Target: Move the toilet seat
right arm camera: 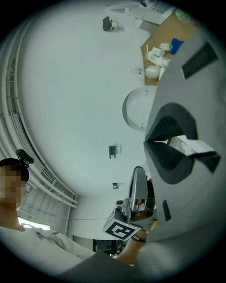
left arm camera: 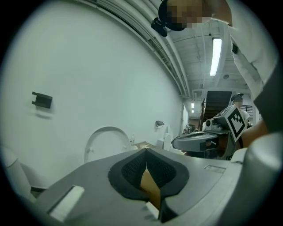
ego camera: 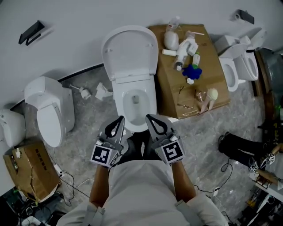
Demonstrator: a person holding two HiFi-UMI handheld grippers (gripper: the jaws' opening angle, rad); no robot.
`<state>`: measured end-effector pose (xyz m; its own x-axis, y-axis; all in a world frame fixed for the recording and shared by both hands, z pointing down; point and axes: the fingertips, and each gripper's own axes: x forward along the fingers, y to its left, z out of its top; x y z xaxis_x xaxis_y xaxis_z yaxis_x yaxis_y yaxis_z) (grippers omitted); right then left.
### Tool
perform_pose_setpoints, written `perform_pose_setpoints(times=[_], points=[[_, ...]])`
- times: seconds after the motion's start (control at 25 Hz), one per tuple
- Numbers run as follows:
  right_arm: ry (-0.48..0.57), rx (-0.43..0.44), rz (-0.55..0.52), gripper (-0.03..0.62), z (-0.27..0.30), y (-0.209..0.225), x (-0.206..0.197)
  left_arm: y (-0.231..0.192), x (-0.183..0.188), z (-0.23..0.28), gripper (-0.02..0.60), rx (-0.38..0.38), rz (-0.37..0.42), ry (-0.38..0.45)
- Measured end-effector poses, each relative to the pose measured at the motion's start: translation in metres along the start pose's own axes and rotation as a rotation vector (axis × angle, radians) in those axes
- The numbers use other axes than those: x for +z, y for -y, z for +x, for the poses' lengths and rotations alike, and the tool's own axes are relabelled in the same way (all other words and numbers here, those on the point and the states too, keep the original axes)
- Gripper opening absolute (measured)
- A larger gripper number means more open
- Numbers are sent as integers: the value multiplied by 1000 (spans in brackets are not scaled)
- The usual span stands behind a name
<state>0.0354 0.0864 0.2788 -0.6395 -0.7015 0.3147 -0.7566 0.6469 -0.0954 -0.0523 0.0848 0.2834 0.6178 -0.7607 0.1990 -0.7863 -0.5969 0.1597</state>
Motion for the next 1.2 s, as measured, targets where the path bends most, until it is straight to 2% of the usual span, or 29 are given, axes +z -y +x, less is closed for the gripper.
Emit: perform_pose_setpoints(times=[0.08,0.16,0.4,0.52,0.72,0.96,1.12,1.16,1.2], points=[[-13,8,9,6,4,4,-9,-2,-10,4,23,2,-2,-17],[-27,20,14,46,9,6,-17,-5,-21,8,26,8,2,-39],[-74,34,42,46,20,16,-48,-9,-60,19,49,17,-33,-91],[-102,36,53,46,26,24,-68,-12,-82,26,84,27,-63,-125],[-122,21,56,46,38,40,-108,-22,-126,39,106,40,-88,-181],[-180,-2,114,46,51,56,-157,-35,-184,53,121,48,-96,-243],[-215,9,127,50,62,62,-198,-43,-217,62,152,57,-106,-269],[-232,20,135,116,66,62,-209,-45,-224,64,153,62,-107,-272],[-247,28,140,130,69,62,-220,-48,-233,67,157,68,-112,-277]])
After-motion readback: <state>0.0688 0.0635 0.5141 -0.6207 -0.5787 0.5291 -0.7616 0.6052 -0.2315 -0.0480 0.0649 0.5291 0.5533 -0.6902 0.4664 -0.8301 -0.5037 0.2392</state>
